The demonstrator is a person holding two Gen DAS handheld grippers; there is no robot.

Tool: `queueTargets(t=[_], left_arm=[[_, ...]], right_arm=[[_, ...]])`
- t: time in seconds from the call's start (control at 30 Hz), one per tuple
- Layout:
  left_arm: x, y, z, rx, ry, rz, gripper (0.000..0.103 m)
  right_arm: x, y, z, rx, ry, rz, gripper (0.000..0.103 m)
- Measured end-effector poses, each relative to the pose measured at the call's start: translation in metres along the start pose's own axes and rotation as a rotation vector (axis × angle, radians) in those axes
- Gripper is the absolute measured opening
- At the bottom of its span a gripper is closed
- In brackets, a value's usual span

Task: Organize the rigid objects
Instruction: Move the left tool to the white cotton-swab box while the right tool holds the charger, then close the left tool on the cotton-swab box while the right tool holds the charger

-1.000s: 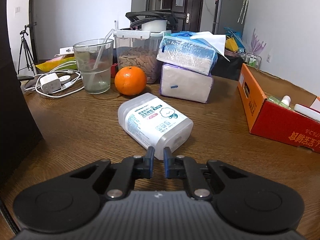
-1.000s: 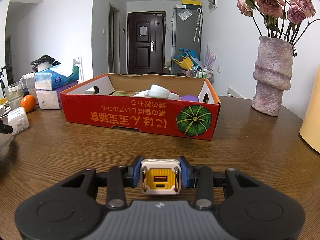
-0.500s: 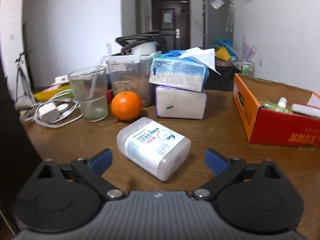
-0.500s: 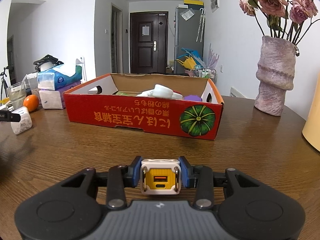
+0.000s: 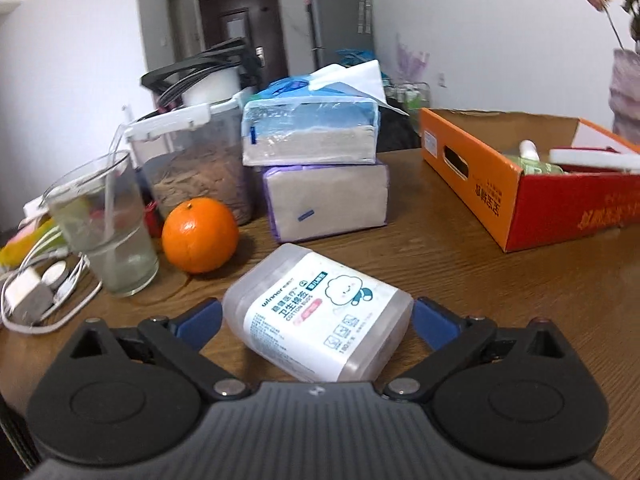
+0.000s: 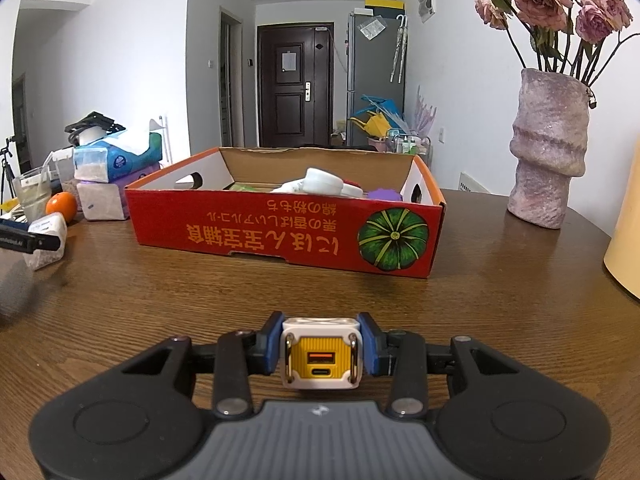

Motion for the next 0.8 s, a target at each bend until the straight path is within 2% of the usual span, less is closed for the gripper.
queueTargets(t=[0.17,0.33,0.5,0.7,0.77,0.8], left_arm=[[0.0,-0.009,-0.002,-0.01,-0.065,0.001,0.103],[0.016,-0.013,-0.003,-0.006,-0.132,0.022,0.103],[0.03,-0.011,-0.002,-0.001,-0.163,0.056,0.088],[0.04,-0.009,0.0,0.004,-0.182,0.063,0.083],[0.043,-0.008,0.001,0.002,-0.18,0.057,0.085],[0.045,-0.008,0.002,-0.004,-0.172,0.056,0.095]], right_arm=[[0.002,-0.003,0.001,-0.015,-0.002,0.016,0.038],[0.003,-0.005,0.002,-0.023,-0.007,0.021,0.038],[0.002,-0.005,0.002,-0.024,-0.008,0.016,0.038],[-0.003,-0.005,0.001,-0.023,-0.002,-0.007,0.038],[-0.005,-0.004,0.001,-0.023,-0.001,-0.015,0.038],[-0.006,-0.004,0.001,-0.023,-0.002,-0.019,0.038]])
Point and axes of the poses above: each gripper's, at about its wrist camera, not at the fingertips, and y roughly against the way its jaws point, x to its right, z to its underside, the point moved 10 cm from there along -y, roughly the way its jaws point, and after that the axes turned 13 degrees about z, right-handed, at the moved point
